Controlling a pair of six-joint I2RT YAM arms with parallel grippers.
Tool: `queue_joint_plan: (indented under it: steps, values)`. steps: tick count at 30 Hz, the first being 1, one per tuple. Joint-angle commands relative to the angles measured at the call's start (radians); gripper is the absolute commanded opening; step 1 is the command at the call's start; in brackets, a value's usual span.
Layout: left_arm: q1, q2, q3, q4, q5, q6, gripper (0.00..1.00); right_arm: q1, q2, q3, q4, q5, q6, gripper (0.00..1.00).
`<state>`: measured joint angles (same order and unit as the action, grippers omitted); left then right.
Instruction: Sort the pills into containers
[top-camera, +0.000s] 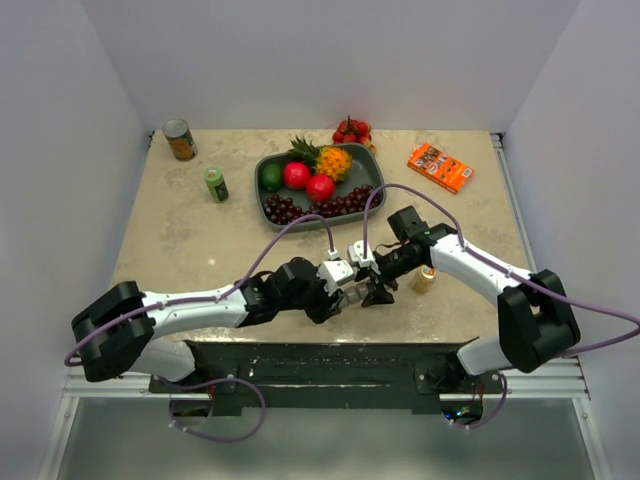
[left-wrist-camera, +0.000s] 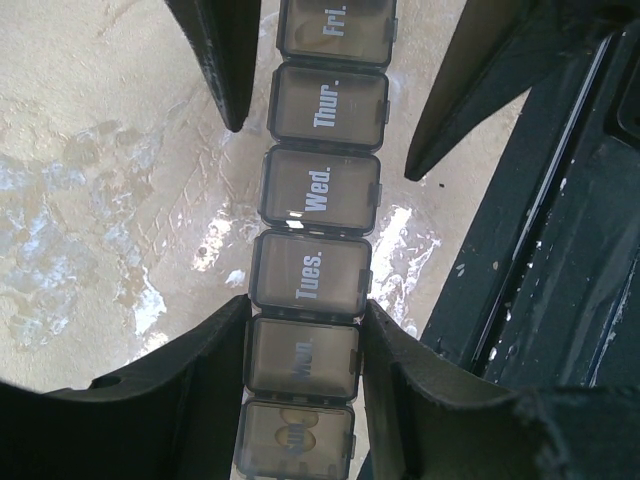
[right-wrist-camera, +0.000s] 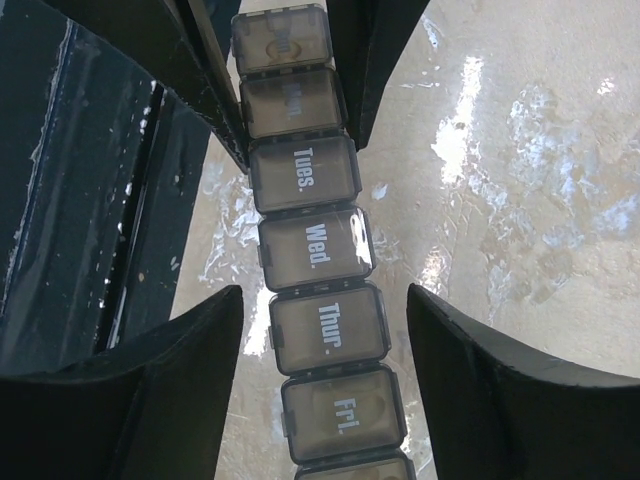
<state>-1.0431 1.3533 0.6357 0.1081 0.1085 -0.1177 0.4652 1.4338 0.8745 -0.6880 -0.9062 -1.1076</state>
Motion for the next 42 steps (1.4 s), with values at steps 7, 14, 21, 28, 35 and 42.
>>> queue_joint_plan:
  steps: [7,14,21,28,35,42]
  values:
    - [-0.006,-0.043,-0.005,0.024,-0.024,0.010,0.00,0.007,0.005,0.026,-0.033,-0.008,-0.023,0.56]
    - [-0.006,-0.042,0.002,-0.010,-0.069,0.047,0.00,0.007,0.023,0.043,-0.059,-0.025,-0.028,0.40]
    - [-0.018,-0.042,0.009,-0.016,-0.105,0.108,0.00,0.006,0.062,0.084,-0.103,-0.062,-0.005,0.18]
    - [-0.064,-0.017,0.016,-0.031,-0.196,0.176,0.00,0.007,0.197,0.185,-0.232,-0.132,-0.003,0.16]
    - [-0.078,-0.011,0.004,-0.027,-0.188,0.176,0.00,-0.022,0.220,0.235,-0.193,-0.145,0.112,0.43]
    - [-0.081,-0.011,-0.001,-0.012,-0.159,0.165,0.00,-0.059,0.122,0.166,0.034,-0.054,0.308,0.52]
